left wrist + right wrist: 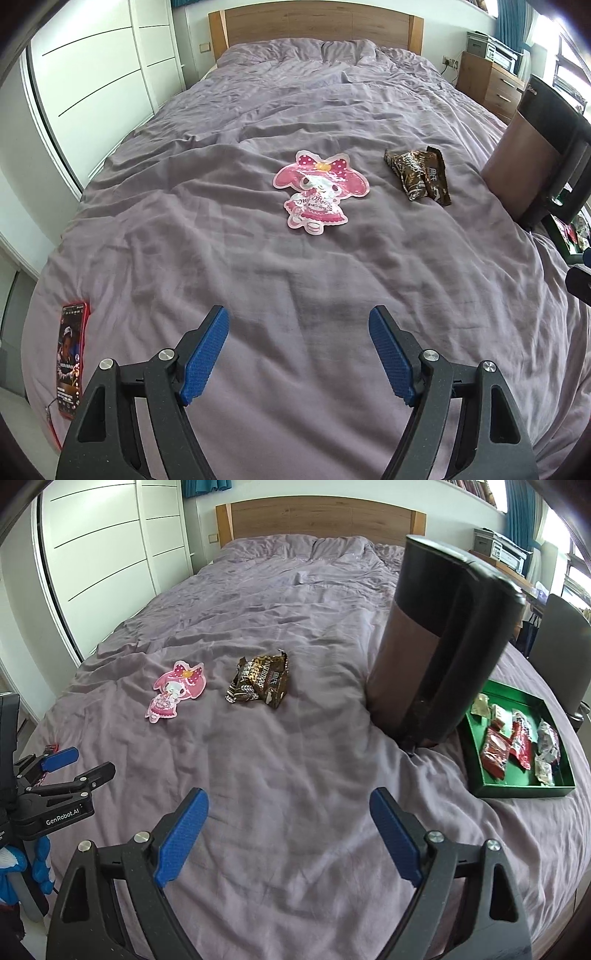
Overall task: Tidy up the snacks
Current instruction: 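Withdraw both tools from the tray toward the chocolate bar and pink candy, then grasp the pink My Melody pouch with the left tool while the right tool grasps the brown oat bag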
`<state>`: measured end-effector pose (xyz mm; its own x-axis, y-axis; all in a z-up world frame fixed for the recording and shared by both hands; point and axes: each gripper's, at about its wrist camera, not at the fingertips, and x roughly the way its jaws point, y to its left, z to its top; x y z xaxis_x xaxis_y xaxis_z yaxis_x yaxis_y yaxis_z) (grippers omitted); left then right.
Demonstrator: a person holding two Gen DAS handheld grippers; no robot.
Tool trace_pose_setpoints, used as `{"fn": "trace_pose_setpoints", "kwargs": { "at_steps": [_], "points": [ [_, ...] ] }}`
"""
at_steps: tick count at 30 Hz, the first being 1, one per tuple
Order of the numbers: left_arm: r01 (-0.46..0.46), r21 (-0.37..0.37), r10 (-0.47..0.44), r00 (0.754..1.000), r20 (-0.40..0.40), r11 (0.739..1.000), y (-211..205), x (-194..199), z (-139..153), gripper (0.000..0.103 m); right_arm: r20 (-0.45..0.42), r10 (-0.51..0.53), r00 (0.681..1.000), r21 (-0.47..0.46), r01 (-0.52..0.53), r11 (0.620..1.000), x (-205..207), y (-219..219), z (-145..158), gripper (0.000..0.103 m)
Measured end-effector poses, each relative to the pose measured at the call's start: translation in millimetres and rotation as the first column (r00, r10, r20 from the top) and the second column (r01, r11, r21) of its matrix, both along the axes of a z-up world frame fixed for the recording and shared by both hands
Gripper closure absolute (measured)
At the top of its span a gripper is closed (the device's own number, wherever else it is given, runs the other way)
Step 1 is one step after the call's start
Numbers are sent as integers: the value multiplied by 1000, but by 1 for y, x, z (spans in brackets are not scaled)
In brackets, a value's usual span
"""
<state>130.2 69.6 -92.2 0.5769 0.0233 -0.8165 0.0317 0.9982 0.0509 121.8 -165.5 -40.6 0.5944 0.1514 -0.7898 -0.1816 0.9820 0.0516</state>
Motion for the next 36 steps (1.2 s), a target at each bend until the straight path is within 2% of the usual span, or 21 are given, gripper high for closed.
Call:
{"fn": "trace_pose_setpoints", "kwargs": {
  "at_steps": [13,23,29,34,36],
  "points": [
    [77,-21,-77,997,10,997,-5,69,-10,27,-18,25,1000,39,-24,999,75,32,-28,0],
    [114,12,-114,993,-27,993,-7,125,-34,26,-6,2,1000,44,-2,999,148,57,-44,0],
    [132,11,-131,990,-56,991,-9,141,-50,26,-45,-20,999,32,21,999,181,67,-68,0],
    [128,7,-127,988,-84,992,-8,148,-60,18,-73,-24,997,33,27,999,195,70,-82,0],
    [123,6,-122,988,-91,992,-7,151,-63,12,-76,-21,997,20,23,1000,198,74,-87,0]
  ]
}}
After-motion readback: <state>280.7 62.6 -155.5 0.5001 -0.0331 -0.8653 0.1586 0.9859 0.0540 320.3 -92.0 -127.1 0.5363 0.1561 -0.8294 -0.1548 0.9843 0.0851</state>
